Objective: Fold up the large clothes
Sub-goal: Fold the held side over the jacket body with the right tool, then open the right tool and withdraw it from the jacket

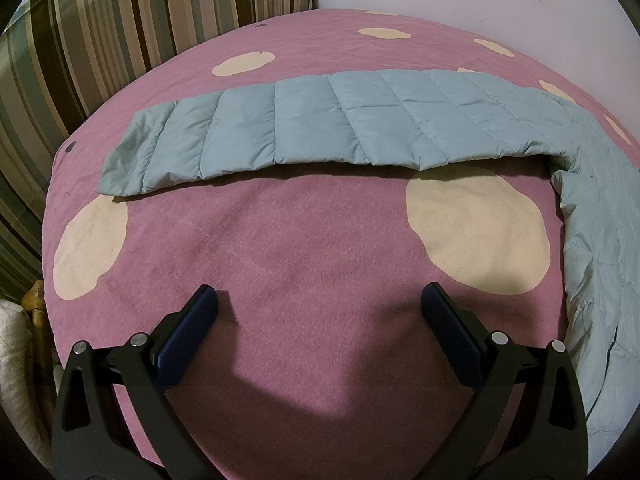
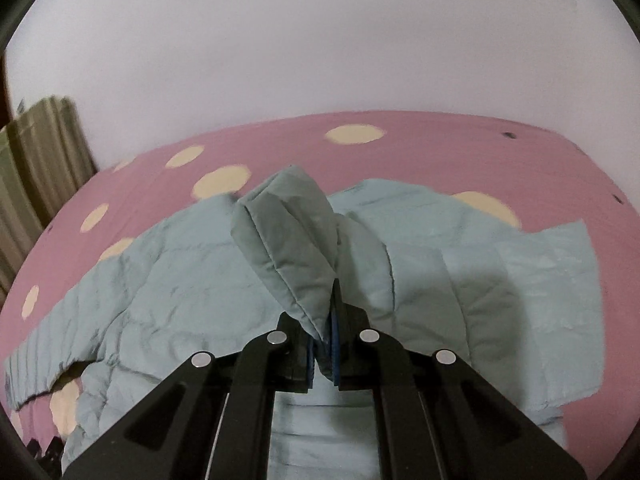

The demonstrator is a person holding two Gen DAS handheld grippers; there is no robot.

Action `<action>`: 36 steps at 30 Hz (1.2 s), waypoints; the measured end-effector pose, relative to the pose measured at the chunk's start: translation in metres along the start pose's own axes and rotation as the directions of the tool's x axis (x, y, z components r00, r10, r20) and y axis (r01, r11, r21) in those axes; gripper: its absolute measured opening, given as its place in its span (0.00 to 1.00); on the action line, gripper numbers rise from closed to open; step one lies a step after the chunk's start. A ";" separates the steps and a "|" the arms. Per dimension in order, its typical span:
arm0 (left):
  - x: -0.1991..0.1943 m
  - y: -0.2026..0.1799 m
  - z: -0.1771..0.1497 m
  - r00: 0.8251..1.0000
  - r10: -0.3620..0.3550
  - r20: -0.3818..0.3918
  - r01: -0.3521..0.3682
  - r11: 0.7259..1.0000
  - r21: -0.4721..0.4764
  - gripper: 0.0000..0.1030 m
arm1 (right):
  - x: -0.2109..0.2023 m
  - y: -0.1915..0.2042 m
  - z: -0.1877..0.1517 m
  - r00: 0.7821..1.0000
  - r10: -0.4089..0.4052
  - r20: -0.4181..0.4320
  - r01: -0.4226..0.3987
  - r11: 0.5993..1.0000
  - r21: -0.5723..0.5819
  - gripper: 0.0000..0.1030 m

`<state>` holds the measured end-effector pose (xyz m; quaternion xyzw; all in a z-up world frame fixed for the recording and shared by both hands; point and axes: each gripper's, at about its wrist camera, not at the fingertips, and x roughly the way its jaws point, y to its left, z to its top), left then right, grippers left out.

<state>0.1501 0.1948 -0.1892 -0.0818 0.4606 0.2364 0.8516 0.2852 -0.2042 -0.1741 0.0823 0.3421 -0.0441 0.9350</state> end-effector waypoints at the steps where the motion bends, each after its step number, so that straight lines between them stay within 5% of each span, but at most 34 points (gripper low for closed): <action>1: 0.000 0.000 0.000 1.000 -0.001 0.000 0.001 1.000 0.000 0.98 | 0.005 0.013 0.003 1.000 0.008 -0.006 -0.008 1.000 -0.014 0.05; 8: 0.001 0.001 0.000 1.000 -0.002 0.000 0.002 1.000 -0.001 0.98 | 0.038 0.085 -0.015 0.995 0.062 -0.077 -0.071 0.989 -0.130 0.05; 17: 0.000 0.001 0.000 1.000 -0.001 0.000 0.001 1.000 -0.001 0.98 | 0.068 0.125 -0.033 0.980 0.074 -0.187 -0.115 0.969 -0.219 0.06; 22: 0.000 0.001 0.000 1.000 -0.001 0.000 0.001 1.000 -0.001 0.98 | 0.070 0.134 -0.039 0.973 0.085 -0.216 -0.140 0.956 -0.258 0.14; 25: 0.000 0.001 0.000 1.000 -0.001 0.000 0.001 1.000 0.000 0.98 | 0.057 0.135 -0.039 0.961 0.151 -0.230 -0.208 0.946 -0.249 0.43; 27: 0.001 0.002 0.000 1.000 -0.001 0.000 0.001 1.000 -0.001 0.98 | 0.045 0.134 -0.039 0.947 0.207 -0.245 -0.266 0.934 -0.240 0.49; 31: 0.000 0.001 0.000 1.000 0.000 -0.001 0.000 1.000 0.000 0.98 | 0.004 0.118 -0.035 0.941 0.265 -0.210 -0.313 0.916 -0.250 0.49; 36: 0.000 0.001 -0.001 1.000 0.001 0.000 -0.001 1.000 0.000 0.98 | -0.028 0.049 -0.014 0.983 0.151 -0.108 -0.172 0.962 -0.215 0.36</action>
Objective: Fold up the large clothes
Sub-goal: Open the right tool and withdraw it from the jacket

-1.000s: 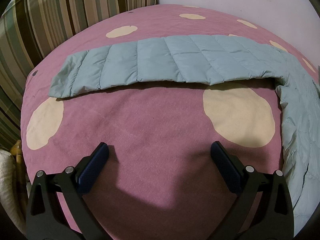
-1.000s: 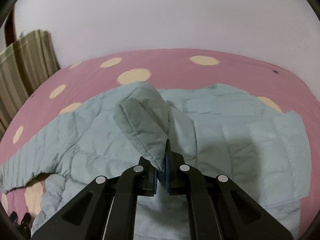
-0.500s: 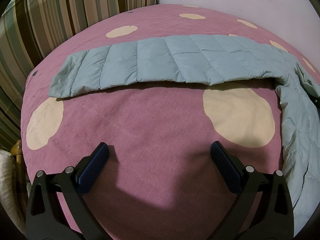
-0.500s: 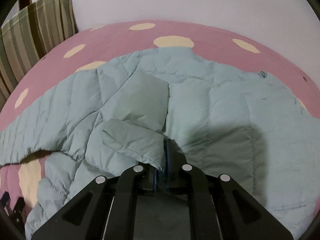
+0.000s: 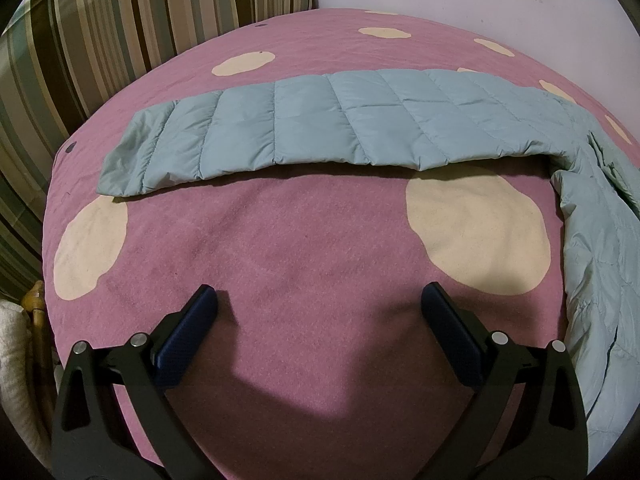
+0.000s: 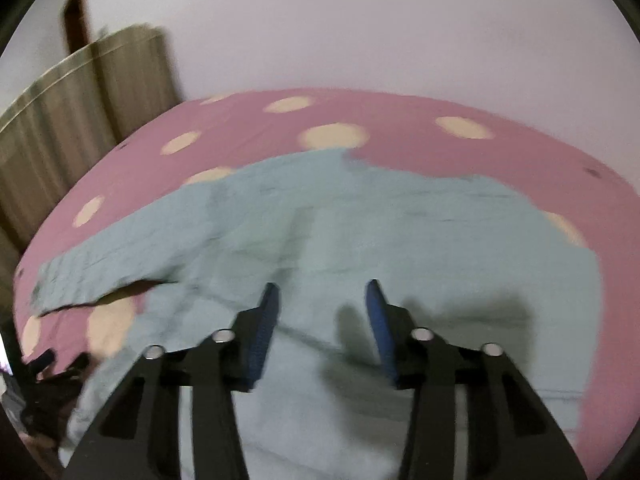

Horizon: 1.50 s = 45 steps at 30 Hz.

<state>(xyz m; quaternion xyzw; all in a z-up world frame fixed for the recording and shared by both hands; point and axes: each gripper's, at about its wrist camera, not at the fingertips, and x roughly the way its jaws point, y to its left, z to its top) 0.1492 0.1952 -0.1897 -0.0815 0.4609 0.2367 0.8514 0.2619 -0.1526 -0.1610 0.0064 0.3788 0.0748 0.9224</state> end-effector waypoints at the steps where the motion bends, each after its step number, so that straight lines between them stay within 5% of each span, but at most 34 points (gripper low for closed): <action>1: 0.000 0.000 0.000 1.000 0.000 0.000 0.000 1.000 0.000 0.98 | -0.004 -0.019 0.000 0.999 -0.039 0.002 0.039 0.999 0.028 0.34; 4: 0.000 0.001 0.000 1.000 0.000 0.000 0.000 1.000 0.000 0.98 | -0.008 -0.096 -0.007 0.987 -0.155 -0.029 0.158 0.970 0.186 0.20; 10: 0.000 0.001 0.000 1.000 0.002 0.000 -0.002 1.000 0.001 0.98 | 0.015 -0.185 -0.040 0.959 -0.244 -0.146 0.280 0.901 0.331 0.17; 17: 0.000 0.002 0.000 1.000 0.002 0.002 -0.002 1.000 0.001 0.98 | 0.038 -0.185 -0.047 0.954 -0.224 -0.199 0.275 0.917 0.290 0.17; 20: 0.001 0.001 0.000 1.000 0.004 -0.001 -0.004 1.000 0.002 0.98 | 0.016 -0.191 -0.028 0.971 -0.209 -0.119 0.238 0.909 0.342 0.17; 24: 0.001 0.003 0.000 1.000 0.002 0.001 -0.002 1.000 0.001 0.98 | 0.021 -0.206 -0.004 0.961 -0.259 -0.092 0.275 0.895 0.352 0.17; 31: 0.000 0.001 0.000 1.000 0.007 0.001 -0.007 1.000 0.005 0.98 | 0.090 -0.222 -0.011 0.940 -0.262 -0.220 0.326 0.881 0.344 0.17; 35: 0.000 0.002 -0.001 1.000 0.012 0.002 -0.012 1.000 0.008 0.98 | 0.086 -0.220 -0.008 0.938 -0.279 -0.204 0.334 0.882 0.331 0.17; 38: 0.000 0.001 -0.001 1.000 0.010 0.002 -0.010 1.000 0.007 0.98 | 0.059 -0.216 -0.010 0.948 -0.270 -0.166 0.313 0.883 0.349 0.32; 40: 0.000 0.001 -0.001 1.000 0.011 0.002 -0.011 1.000 0.008 0.98 | 0.033 -0.213 -0.019 0.944 -0.305 -0.125 0.330 0.874 0.356 0.58; 45: -0.001 0.000 -0.001 1.000 0.010 0.002 -0.010 1.000 0.007 0.98 | -0.012 -0.215 -0.060 0.888 -0.445 -0.116 0.458 0.827 0.327 0.61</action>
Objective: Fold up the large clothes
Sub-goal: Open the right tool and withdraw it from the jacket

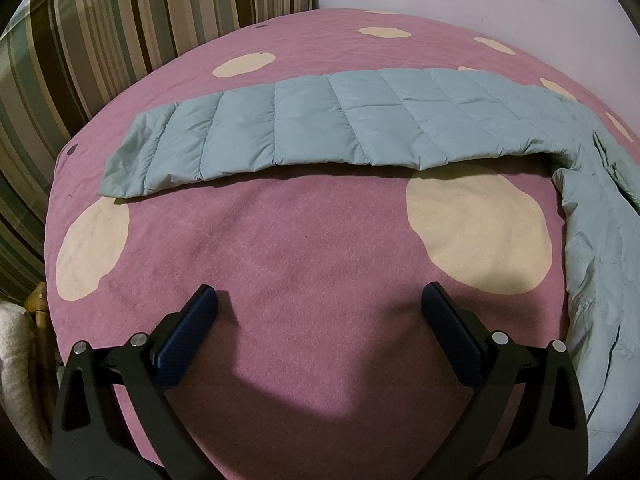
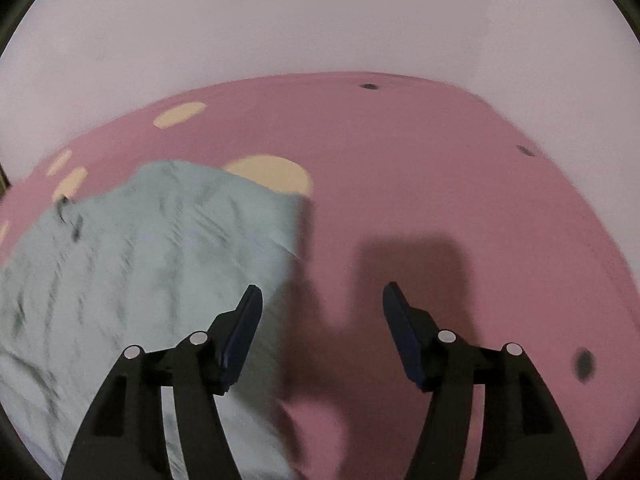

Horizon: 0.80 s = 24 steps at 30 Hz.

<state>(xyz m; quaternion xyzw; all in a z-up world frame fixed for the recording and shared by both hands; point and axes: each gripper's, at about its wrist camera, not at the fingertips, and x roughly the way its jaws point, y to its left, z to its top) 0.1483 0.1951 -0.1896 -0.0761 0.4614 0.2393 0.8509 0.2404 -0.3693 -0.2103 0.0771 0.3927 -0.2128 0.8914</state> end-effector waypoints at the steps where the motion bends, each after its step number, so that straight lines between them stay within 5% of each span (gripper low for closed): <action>1: 0.000 0.000 0.000 1.000 0.000 0.000 0.000 1.000 0.000 0.98 | -0.004 -0.008 -0.010 1.000 -0.030 -0.002 0.030 1.000 0.002 0.62; 9: 0.000 0.000 0.000 1.000 0.000 -0.001 0.000 1.000 0.000 0.98 | 0.005 -0.039 -0.069 0.993 -0.043 -0.109 0.049 0.997 0.057 0.70; 11: 0.000 0.000 0.000 1.000 0.000 0.000 0.000 1.000 0.000 0.98 | 0.005 -0.037 -0.076 0.995 -0.065 -0.079 0.069 0.996 0.056 0.76; 24: 0.000 0.006 0.000 0.999 -0.041 -0.002 0.041 0.999 -0.030 0.98 | 0.011 -0.041 -0.078 0.994 -0.070 -0.086 0.077 0.994 0.077 0.84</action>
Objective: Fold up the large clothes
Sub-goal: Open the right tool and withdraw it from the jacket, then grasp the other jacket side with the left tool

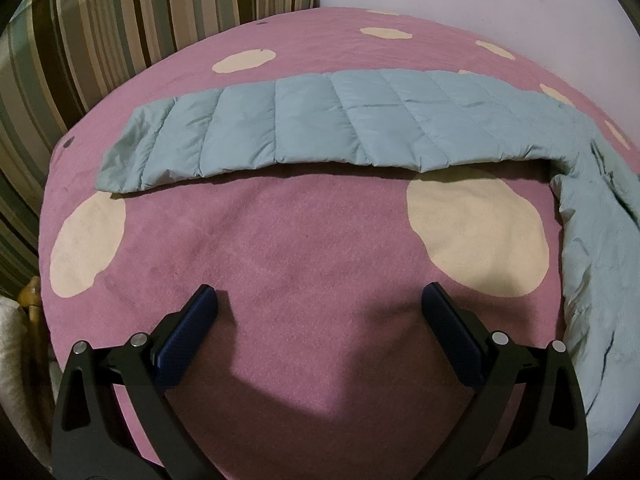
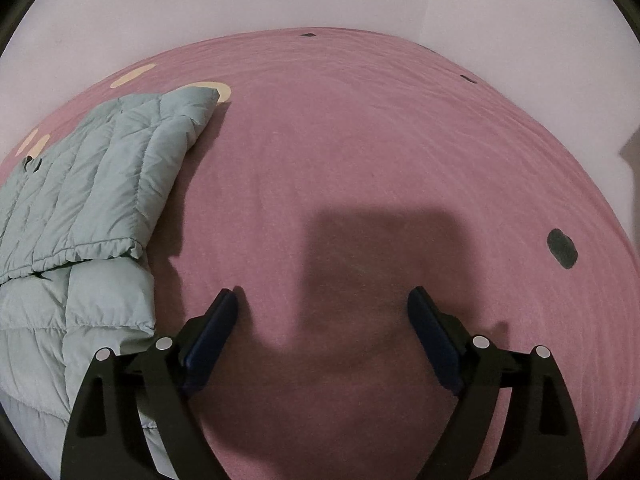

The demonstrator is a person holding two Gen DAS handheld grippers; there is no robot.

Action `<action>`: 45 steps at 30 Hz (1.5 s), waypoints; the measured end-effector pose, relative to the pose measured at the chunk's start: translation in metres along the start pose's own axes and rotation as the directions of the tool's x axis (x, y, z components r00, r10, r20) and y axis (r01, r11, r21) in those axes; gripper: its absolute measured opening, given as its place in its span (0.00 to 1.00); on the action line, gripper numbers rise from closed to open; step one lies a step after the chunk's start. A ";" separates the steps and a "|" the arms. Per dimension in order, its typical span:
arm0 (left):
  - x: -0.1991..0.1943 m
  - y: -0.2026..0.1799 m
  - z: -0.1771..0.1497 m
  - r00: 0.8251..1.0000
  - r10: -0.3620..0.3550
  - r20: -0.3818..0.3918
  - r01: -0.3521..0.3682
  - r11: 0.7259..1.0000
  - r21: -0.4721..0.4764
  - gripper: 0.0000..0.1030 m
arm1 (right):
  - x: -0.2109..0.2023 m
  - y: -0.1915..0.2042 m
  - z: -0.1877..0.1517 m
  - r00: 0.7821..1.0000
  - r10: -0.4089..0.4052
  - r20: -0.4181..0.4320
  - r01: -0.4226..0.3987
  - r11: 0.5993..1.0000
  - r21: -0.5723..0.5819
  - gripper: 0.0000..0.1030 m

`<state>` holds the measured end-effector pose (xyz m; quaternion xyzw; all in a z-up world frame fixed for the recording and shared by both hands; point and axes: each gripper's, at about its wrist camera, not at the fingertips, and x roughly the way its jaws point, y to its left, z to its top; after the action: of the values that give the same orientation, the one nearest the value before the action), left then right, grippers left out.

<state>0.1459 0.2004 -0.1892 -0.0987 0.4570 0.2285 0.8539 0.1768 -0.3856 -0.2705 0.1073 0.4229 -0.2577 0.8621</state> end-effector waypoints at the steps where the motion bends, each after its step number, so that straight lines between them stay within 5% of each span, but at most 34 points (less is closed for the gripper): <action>1: -0.001 0.001 0.000 1.000 -0.010 0.002 0.010 1.000 -0.002 0.98 | 0.001 0.000 0.000 1.000 0.001 0.000 -0.001 1.000 0.001 0.84; 9: -0.013 0.044 0.006 0.994 -0.107 0.023 0.109 0.990 -0.094 0.98 | -0.001 -0.001 -0.002 1.000 0.002 0.001 -0.002 1.000 0.003 0.84; 17: 0.006 0.152 0.033 0.980 -0.187 0.063 0.197 0.908 -0.371 0.98 | 0.000 -0.001 -0.001 1.000 0.003 0.001 -0.003 1.000 0.002 0.85; 27: 0.038 0.194 0.070 0.940 -0.330 0.084 0.338 0.878 -0.337 0.96 | 0.001 -0.002 -0.001 1.000 -0.004 0.001 0.004 1.000 0.000 0.86; 33: 0.055 0.200 0.087 0.920 -0.377 0.107 0.390 0.853 -0.348 0.83 | 0.001 -0.002 -0.001 1.000 -0.011 0.001 0.011 1.000 0.000 0.87; 36: 0.058 0.200 0.092 0.930 -0.353 0.102 0.366 0.868 -0.335 0.70 | 0.001 -0.001 -0.001 1.000 -0.013 0.000 0.013 1.000 -0.001 0.87; 39: 0.059 0.199 0.095 0.947 -0.310 0.089 0.322 0.893 -0.314 0.53 | 0.001 -0.001 -0.001 1.000 -0.016 0.001 0.016 1.000 -0.001 0.87; 41: 0.059 0.196 0.097 0.948 -0.306 0.086 0.318 0.900 -0.299 0.32 | 0.001 -0.001 -0.001 1.000 -0.018 0.001 0.018 1.000 0.000 0.87; 45: 0.057 0.193 0.098 0.949 -0.303 0.085 0.314 0.901 -0.299 0.17 | 0.001 -0.001 -0.002 1.000 -0.015 0.002 0.015 1.000 0.000 0.87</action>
<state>0.1527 0.4233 -0.1731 -0.2977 0.3787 0.1608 0.8614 0.1759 -0.3862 -0.2725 0.1036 0.4231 -0.2642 0.8605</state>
